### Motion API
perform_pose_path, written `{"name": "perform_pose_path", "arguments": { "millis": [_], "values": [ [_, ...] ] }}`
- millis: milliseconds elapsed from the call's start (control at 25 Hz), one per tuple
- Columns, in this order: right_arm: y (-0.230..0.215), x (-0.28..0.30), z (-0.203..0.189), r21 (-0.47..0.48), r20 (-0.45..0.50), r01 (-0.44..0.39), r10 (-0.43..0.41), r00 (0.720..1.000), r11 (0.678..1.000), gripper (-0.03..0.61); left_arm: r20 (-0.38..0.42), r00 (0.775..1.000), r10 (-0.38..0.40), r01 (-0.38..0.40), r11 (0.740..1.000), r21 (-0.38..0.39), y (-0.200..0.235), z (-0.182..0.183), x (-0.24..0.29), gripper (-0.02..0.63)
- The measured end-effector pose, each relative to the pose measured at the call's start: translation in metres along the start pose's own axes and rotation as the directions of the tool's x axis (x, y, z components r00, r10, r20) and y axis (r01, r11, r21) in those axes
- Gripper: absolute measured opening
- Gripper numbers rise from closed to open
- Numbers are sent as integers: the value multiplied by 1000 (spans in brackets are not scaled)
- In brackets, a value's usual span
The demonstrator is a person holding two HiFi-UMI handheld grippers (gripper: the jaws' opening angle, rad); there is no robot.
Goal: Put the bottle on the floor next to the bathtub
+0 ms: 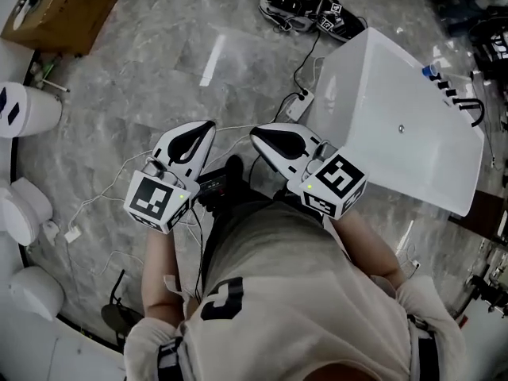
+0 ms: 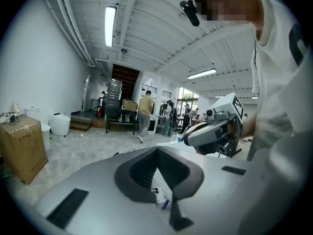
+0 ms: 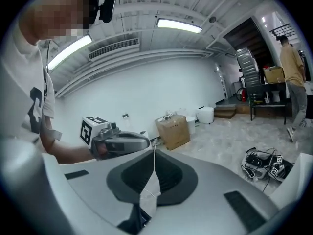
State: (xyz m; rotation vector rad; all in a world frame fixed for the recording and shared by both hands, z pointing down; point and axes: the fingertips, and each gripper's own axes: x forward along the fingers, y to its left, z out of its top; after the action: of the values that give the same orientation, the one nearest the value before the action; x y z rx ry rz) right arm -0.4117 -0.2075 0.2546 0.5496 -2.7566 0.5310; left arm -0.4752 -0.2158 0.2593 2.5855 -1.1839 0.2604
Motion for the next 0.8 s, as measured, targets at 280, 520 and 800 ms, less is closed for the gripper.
{"name": "perform_pose_path", "arguments": {
  "millis": [280, 520, 800],
  "values": [
    [-12, -10, -8, 56, 11, 121, -122, 992, 991, 29, -11, 995, -100, 100, 995, 9, 0, -1, 20, 57],
    [-22, -48, -10, 80, 56, 227, -232, 971, 971, 29, -27, 982, -189, 190, 980, 52, -42, 4, 37, 57],
    [-28, -127, -11, 78, 146, 346, -354, 924, 935, 29, -30, 957, -288, 289, 946, 148, -119, 25, 57, 57]
  ]
}}
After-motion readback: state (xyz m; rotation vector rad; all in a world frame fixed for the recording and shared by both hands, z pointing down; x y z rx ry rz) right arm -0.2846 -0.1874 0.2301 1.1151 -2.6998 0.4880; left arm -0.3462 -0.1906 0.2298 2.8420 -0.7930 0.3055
